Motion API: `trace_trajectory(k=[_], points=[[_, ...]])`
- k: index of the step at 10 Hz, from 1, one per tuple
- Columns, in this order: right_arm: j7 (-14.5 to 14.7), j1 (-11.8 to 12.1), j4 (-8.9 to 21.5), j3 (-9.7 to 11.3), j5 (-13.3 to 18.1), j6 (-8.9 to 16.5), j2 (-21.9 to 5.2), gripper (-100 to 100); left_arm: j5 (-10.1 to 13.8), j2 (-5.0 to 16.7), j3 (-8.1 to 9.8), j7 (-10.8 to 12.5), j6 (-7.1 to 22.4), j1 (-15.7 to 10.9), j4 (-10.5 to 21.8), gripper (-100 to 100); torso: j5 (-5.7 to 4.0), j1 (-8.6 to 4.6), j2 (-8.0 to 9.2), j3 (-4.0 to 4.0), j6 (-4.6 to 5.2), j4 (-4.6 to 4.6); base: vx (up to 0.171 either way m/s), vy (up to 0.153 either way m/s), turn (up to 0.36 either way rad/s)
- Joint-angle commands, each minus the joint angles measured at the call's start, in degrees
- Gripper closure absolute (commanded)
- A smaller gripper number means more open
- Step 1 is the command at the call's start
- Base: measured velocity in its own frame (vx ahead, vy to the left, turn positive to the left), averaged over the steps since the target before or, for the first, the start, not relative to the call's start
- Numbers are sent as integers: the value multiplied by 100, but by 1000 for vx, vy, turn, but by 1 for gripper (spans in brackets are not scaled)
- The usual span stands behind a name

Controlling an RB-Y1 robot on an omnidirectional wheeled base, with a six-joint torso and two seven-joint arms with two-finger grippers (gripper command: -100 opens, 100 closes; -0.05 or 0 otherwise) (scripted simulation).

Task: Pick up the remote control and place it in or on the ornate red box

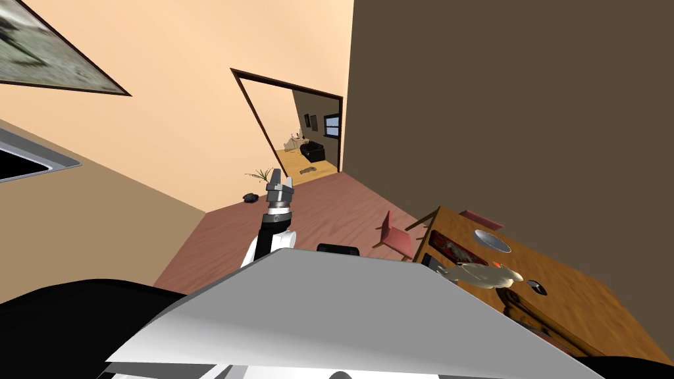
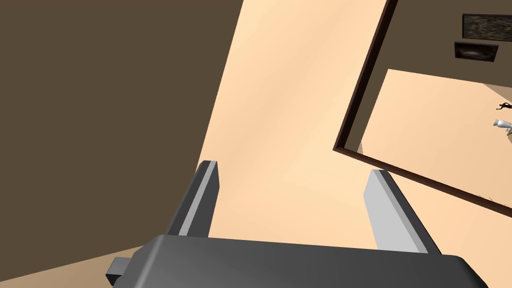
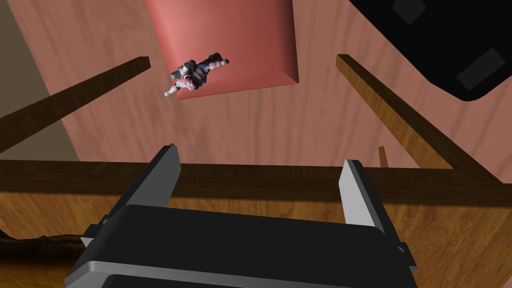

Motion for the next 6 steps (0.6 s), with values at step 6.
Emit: trace_trajectory(k=[6], points=[[-57, -58, 38, 6, -30, 31, 1, -100, 0, 0, 0, 0, 0, 0, 0, 0, 0, 0, 1, 1, -1, 0, -3, 4, 11]])
